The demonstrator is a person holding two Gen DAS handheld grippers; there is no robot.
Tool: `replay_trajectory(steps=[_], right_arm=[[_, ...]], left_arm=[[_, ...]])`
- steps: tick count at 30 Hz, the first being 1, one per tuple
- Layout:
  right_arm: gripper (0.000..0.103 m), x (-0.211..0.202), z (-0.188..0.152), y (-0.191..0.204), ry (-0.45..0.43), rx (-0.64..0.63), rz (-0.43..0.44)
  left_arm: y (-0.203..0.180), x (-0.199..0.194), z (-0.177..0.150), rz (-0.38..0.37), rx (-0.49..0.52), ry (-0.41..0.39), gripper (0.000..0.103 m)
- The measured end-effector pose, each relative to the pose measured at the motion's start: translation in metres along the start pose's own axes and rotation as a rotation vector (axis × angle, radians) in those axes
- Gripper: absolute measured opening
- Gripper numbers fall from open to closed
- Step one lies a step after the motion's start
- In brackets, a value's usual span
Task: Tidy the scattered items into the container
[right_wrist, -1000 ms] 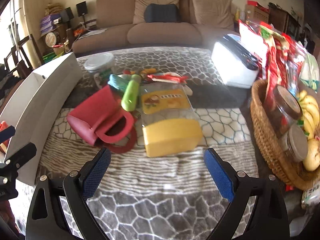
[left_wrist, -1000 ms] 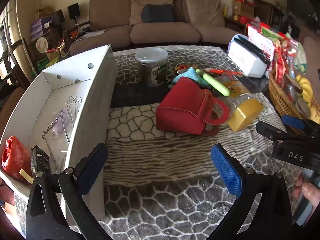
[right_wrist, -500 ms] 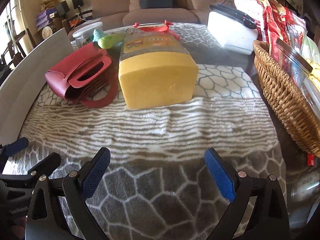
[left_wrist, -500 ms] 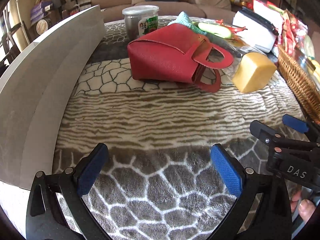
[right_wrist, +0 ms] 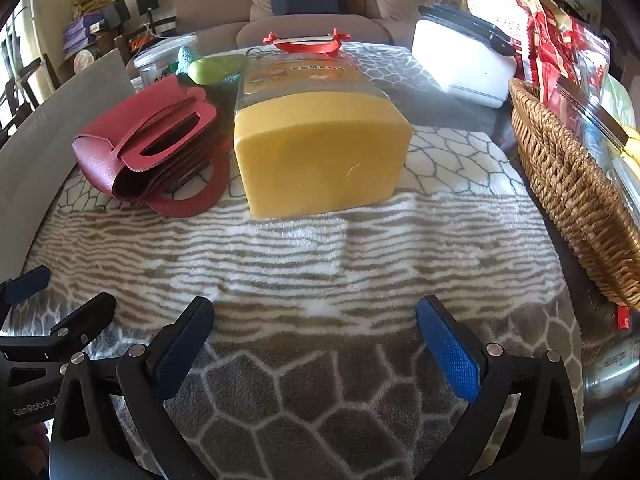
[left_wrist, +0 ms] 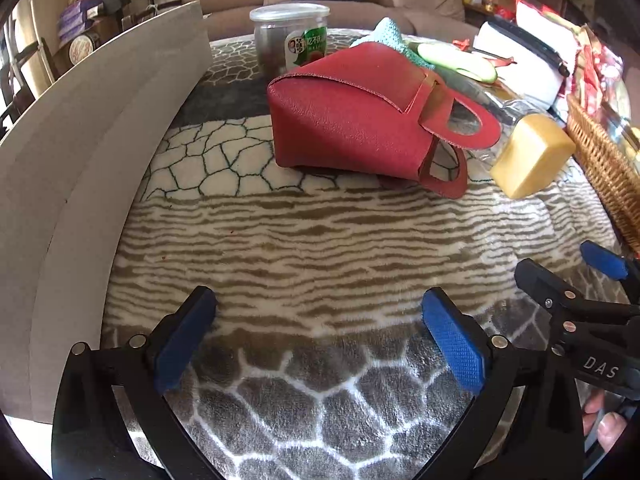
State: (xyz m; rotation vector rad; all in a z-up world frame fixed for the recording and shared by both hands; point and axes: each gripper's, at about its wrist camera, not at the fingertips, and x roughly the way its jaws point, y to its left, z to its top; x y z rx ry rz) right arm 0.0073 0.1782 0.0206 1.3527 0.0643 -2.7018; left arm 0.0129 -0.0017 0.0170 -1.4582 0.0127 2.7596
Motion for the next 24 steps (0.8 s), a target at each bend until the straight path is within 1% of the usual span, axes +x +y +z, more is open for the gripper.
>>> replay_trajectory(steps=[4,8,24], right_arm=[[0.103,-0.0007,0.0015,-0.0026,-0.003,0.020,0.004],[0.103,0.0008,0.0016,0.0045,0.004,-0.004,-0.032],[0.103,0.0016,0.0023,0.0023,0.004,-0.001,-0.030]], left_arm=[[0.0002,0.0018,-0.0002,-0.003,0.005,-0.004,0.103],[0.0012,0.0024,-0.0006,-0.008,0.002,-0.003,0.103],[0.0006,0.0022,-0.0005,-0.009,0.002,-0.003,0.103]])
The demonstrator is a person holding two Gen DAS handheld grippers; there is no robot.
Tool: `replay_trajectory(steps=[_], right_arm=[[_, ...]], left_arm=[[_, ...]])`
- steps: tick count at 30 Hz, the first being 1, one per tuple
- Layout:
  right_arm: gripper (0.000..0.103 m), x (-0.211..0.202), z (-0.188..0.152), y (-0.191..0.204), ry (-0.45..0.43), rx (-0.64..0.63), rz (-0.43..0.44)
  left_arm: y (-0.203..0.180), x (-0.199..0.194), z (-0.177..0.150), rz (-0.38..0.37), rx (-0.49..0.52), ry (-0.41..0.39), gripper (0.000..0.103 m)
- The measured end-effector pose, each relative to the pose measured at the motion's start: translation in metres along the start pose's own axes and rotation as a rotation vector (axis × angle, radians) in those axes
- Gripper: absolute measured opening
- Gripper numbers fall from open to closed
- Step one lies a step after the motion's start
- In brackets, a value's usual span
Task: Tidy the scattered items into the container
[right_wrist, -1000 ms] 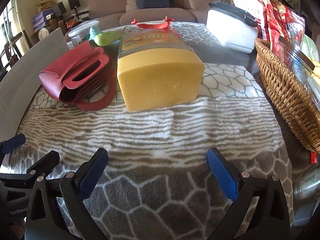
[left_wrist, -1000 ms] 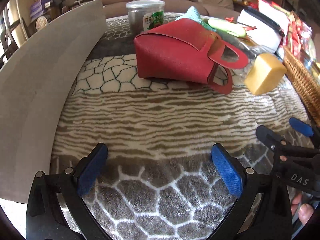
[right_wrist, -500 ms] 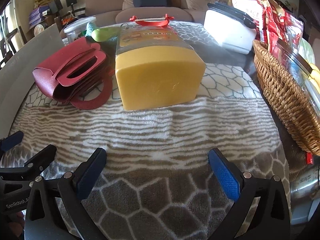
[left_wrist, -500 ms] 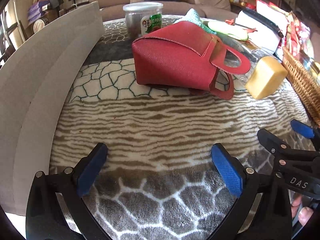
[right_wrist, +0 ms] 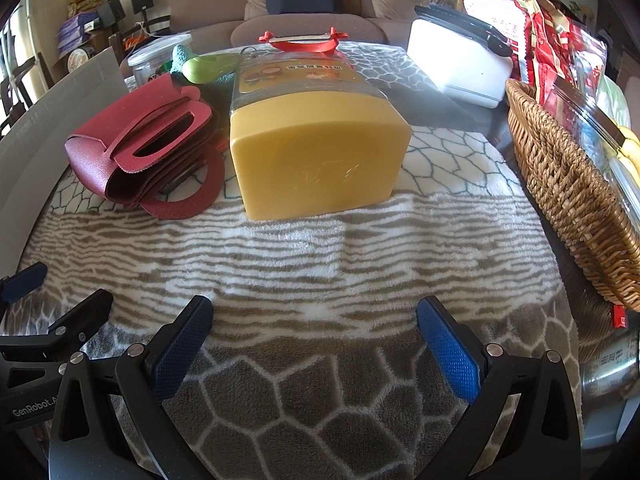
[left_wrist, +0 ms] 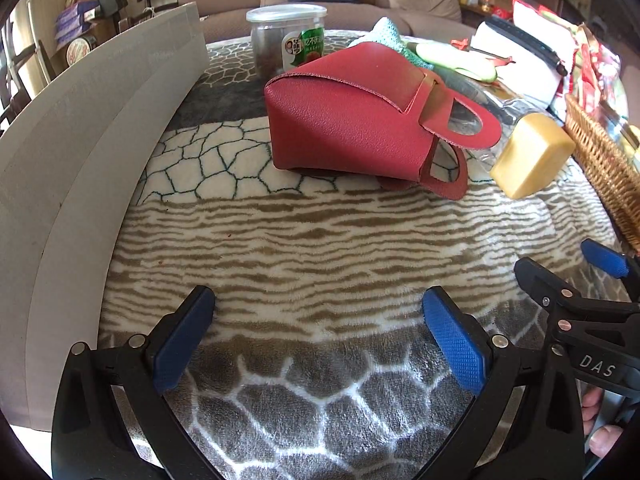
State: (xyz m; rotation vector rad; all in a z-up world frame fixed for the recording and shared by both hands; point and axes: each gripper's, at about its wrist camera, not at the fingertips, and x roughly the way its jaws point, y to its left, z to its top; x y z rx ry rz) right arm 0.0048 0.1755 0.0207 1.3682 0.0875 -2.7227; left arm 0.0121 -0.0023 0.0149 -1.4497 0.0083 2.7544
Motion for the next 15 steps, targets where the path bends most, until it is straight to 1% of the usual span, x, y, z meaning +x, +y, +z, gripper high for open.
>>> replay_trajectory(steps=[15], right_arm=[[0.103,0.0002,0.0002,-0.0007,0.000,0.000,0.000]], left_arm=[[0.0003,0.0007,0.0009,0.000,0.000,0.000,0.103]])
